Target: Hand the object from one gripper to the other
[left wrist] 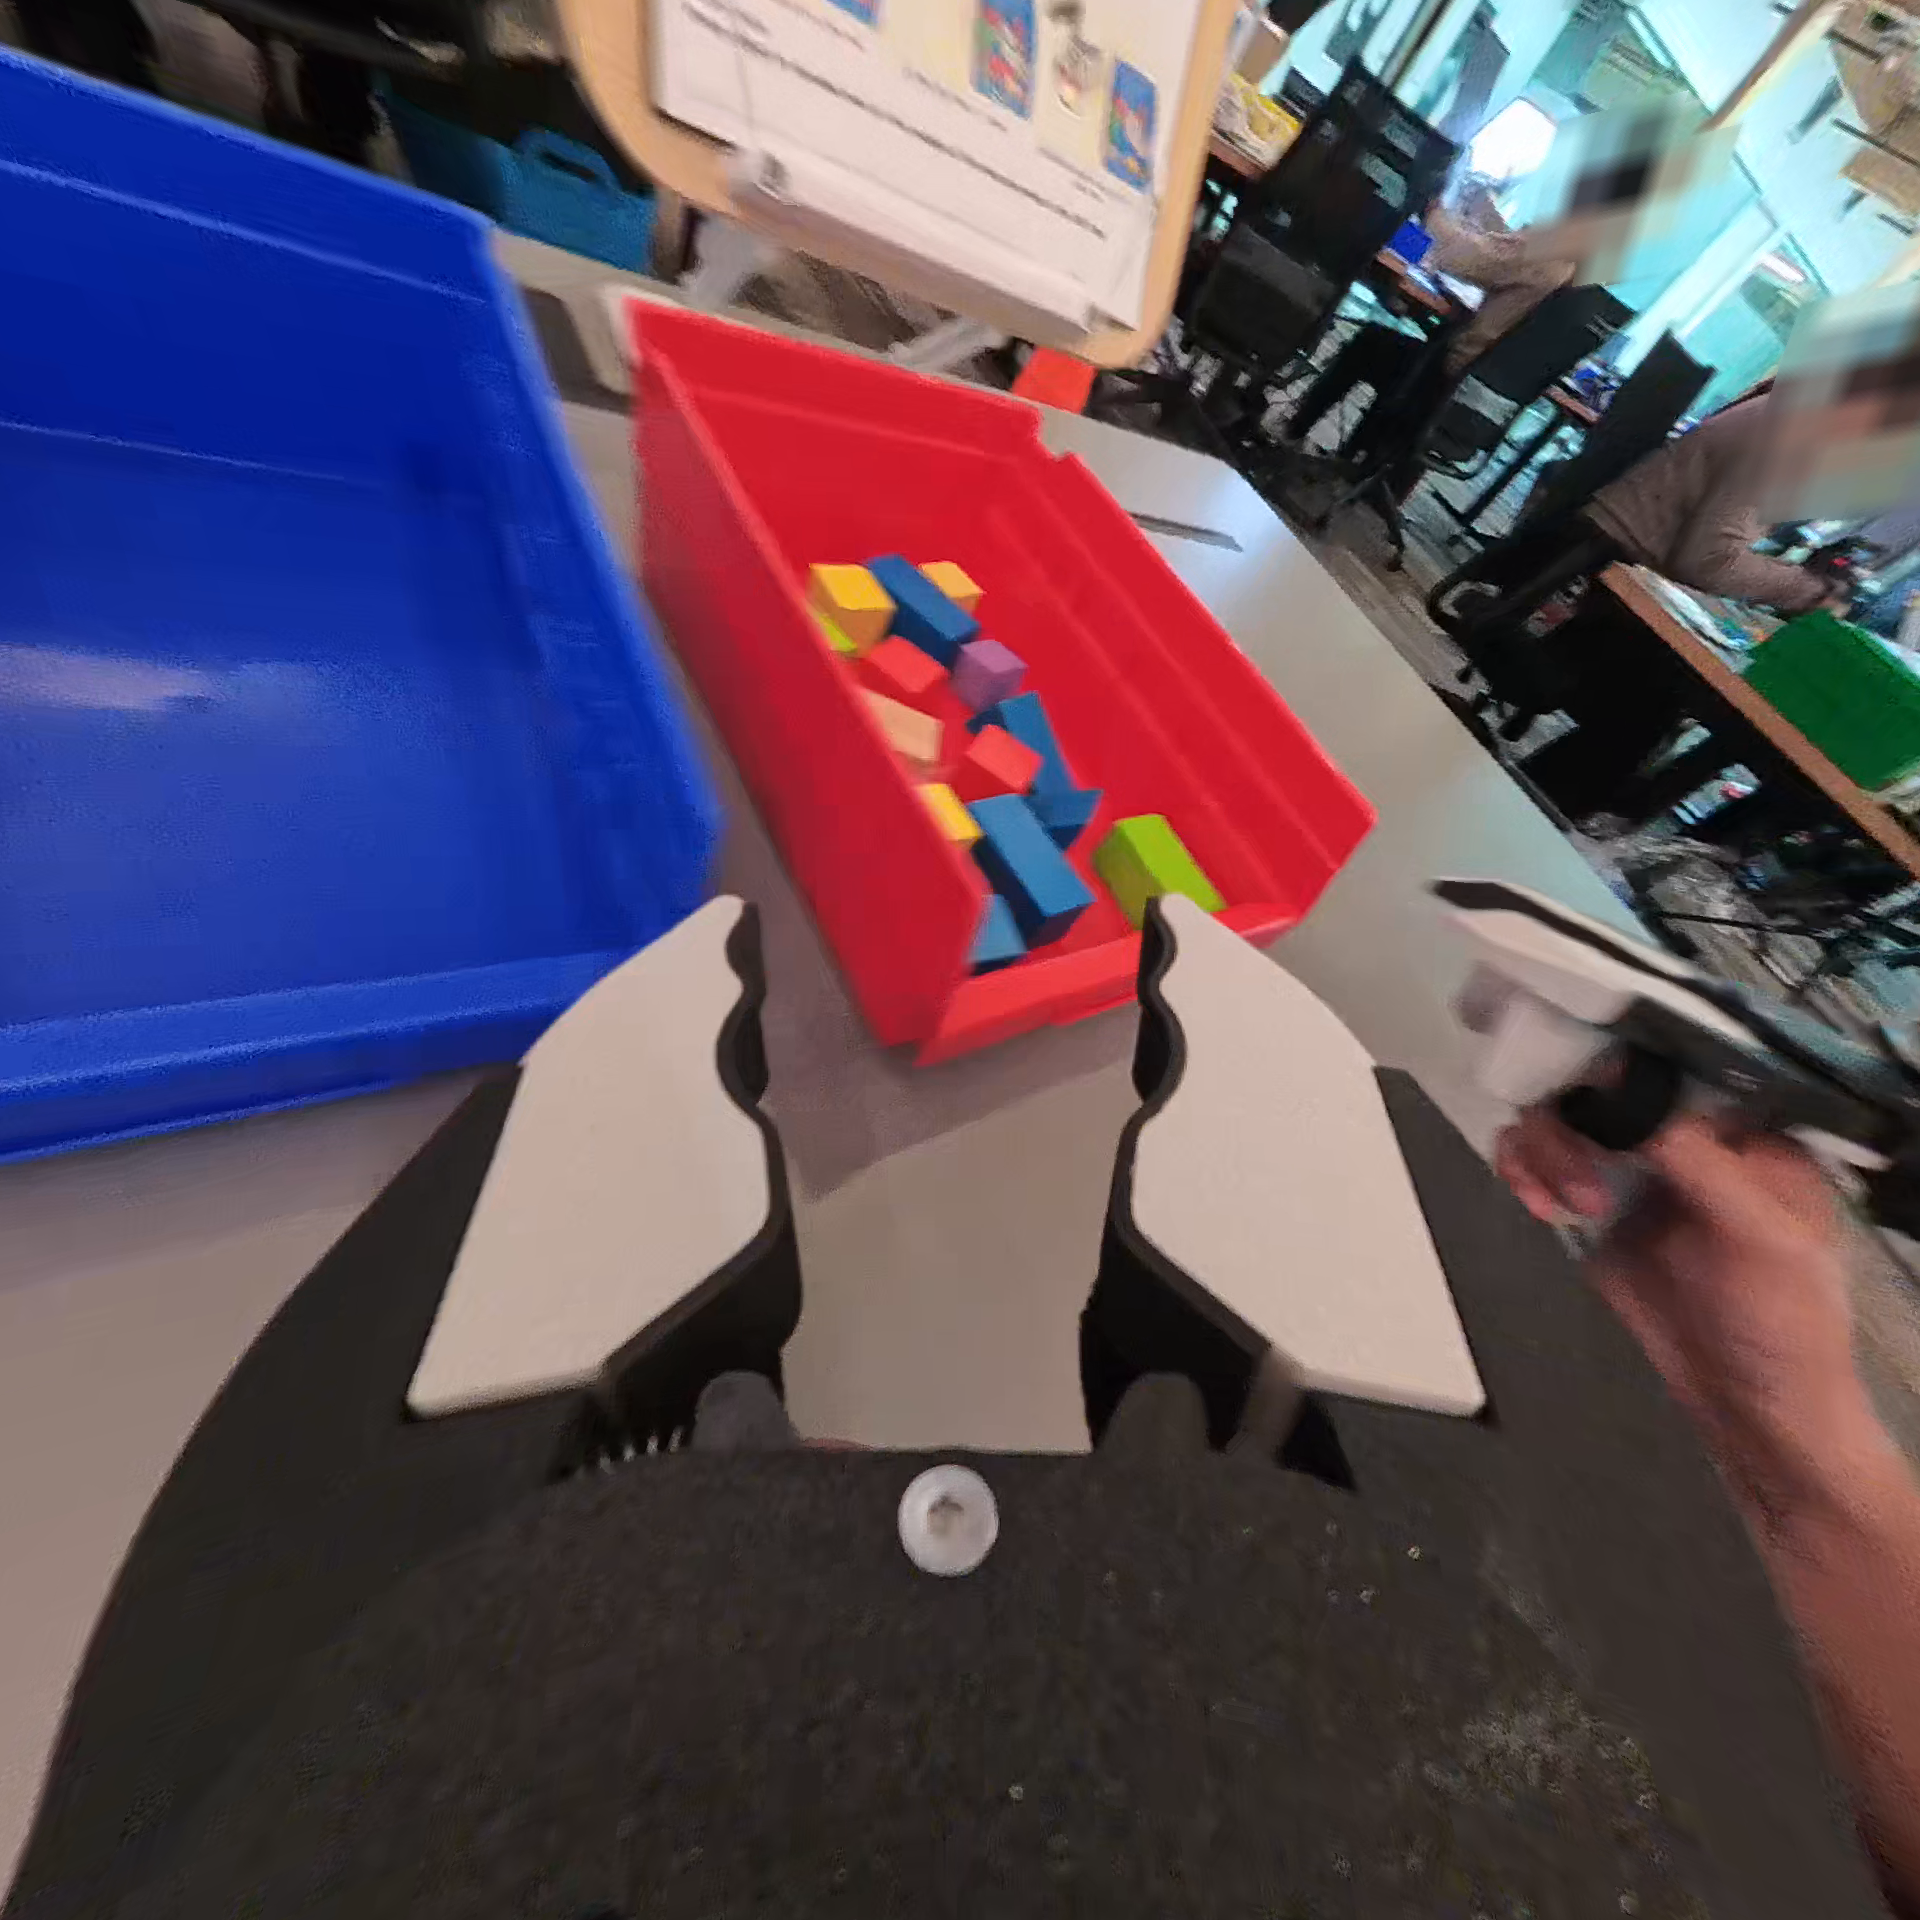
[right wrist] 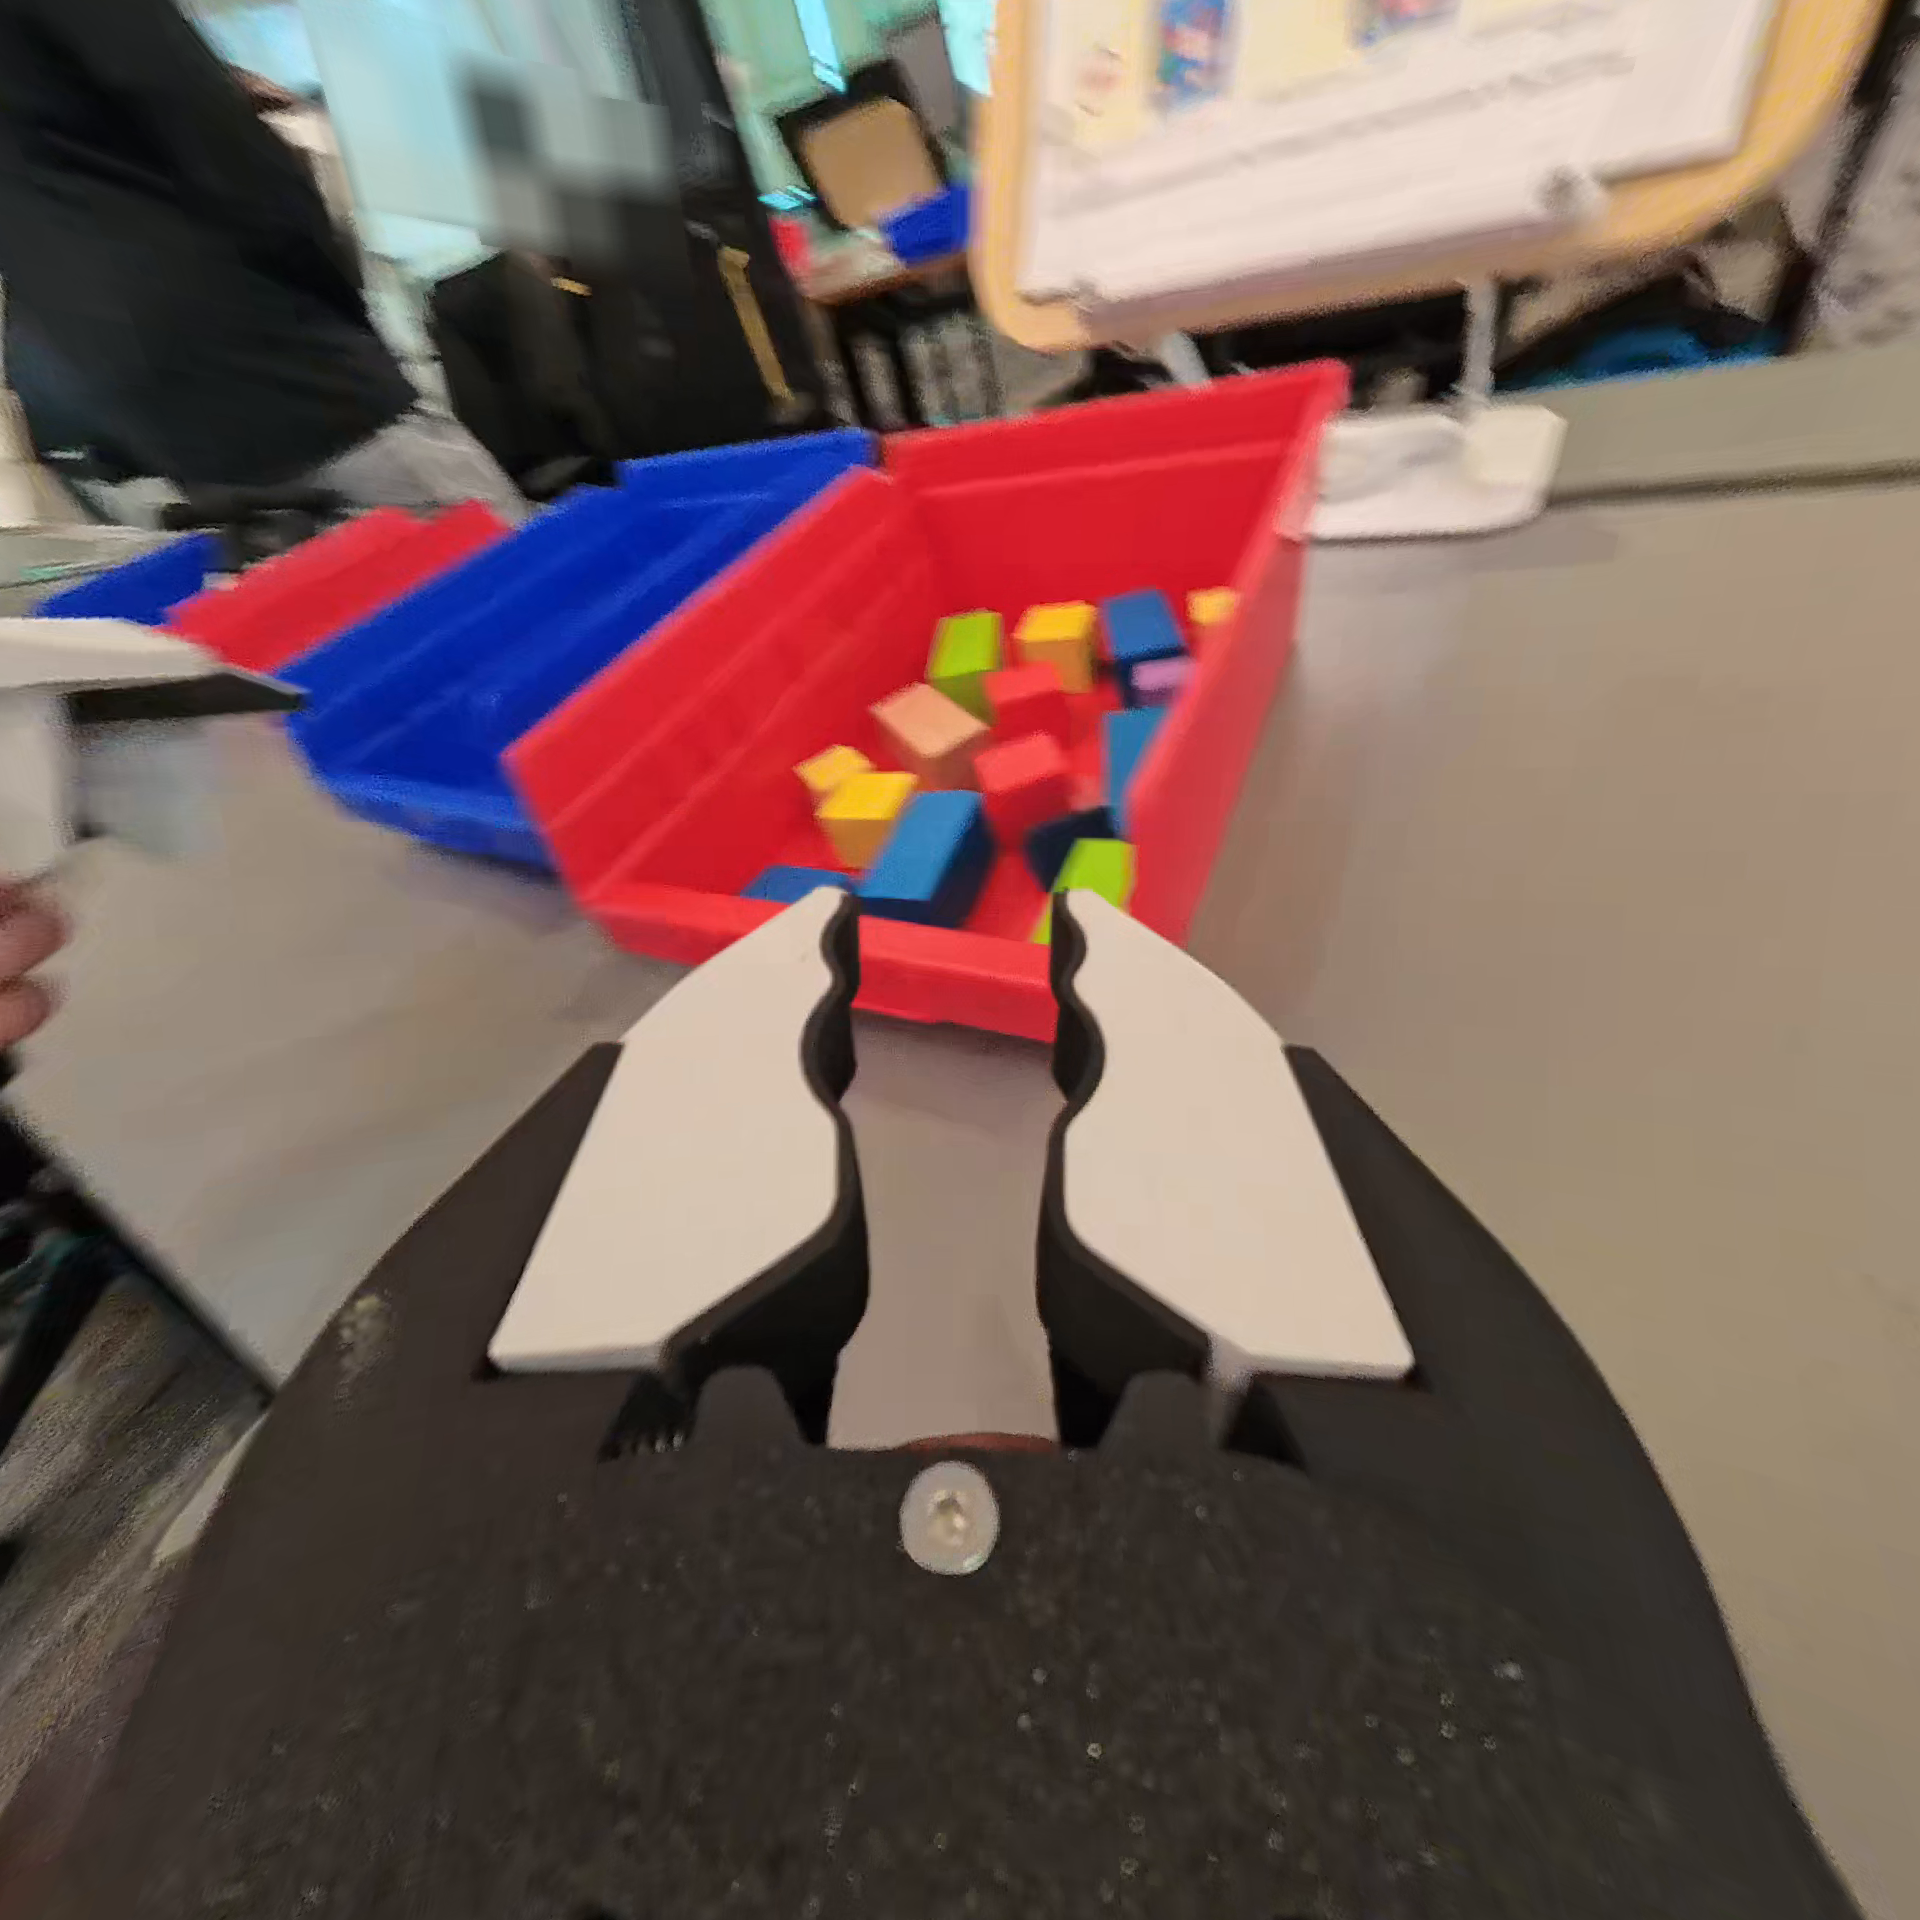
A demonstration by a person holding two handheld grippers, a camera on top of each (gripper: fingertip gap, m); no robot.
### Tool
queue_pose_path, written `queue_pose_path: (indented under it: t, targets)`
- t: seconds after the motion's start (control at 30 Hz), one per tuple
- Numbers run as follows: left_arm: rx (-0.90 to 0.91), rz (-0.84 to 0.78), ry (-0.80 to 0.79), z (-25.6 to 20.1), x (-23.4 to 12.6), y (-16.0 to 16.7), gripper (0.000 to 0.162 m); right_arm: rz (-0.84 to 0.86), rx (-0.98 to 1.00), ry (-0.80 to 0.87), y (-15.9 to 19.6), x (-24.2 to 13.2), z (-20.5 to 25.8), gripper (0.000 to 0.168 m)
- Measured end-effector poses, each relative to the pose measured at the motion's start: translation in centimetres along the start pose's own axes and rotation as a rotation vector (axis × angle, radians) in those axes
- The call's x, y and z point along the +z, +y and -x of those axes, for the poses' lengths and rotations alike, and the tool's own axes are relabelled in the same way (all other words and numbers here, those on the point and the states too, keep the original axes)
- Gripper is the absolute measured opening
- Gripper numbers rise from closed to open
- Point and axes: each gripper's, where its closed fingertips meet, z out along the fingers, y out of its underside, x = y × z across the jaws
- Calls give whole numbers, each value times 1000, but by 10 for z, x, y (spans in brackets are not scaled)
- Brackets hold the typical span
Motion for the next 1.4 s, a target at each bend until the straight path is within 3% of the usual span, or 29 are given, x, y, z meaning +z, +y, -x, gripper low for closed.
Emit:
queue_pose_path:
  t: [0.2, 0.3, 0.4, 0.43, 0.5, 0.63, 0.87, 1.0, 1.13, 1.17, 1.2, 1.23, 1.4]
  targets:
    - [94, -41, -444, 176, -83, -29, 71, -14, -206, -254, 17, -16, 110, 36]
    - [79, 85, -509, 231, -65, -25, 72, 27, -204, -365, 42, 1, 164, 44]
    - [69, 176, -519, 267, -31, -18, 67, 142, -191, -373, 71, 17, 196, 55]
    - [48, 184, -479, 271, -21, -16, 51, 145, -182, -339, 75, 22, 200, 54]
    - [-23, 156, -394, 268, -11, -15, 6, 150, -187, -262, 81, 30, 202, 54]
    - [2, 123, -428, 255, -27, -3, 6, 148, -252, -173, 79, 42, 198, 63]
    - [32, 131, -598, 214, -116, 52, 7, 146, -223, -55, 71, 74, 201, 62]
    - [-10, 96, -632, 189, -153, 77, 8, 114, -188, -137, 69, 86, 239, 61]
    - [-3, 57, -614, 161, -168, 95, 10, 192, -218, -144, 89, 105, 257, 59]
    - [2, 46, -616, 156, -171, 99, 11, 201, -237, -84, 91, 108, 250, 48]
    - [-7, 35, -629, 154, -176, 101, 11, 186, -258, 1, 87, 109, 237, 13]
    - [-15, 34, -632, 152, -179, 103, 11, 186, -278, -6, 86, 109, 235, 6]
    - [19, 8, -655, 135, -188, 97, 11, 189, -284, 17, 73, 100, 234, 4]
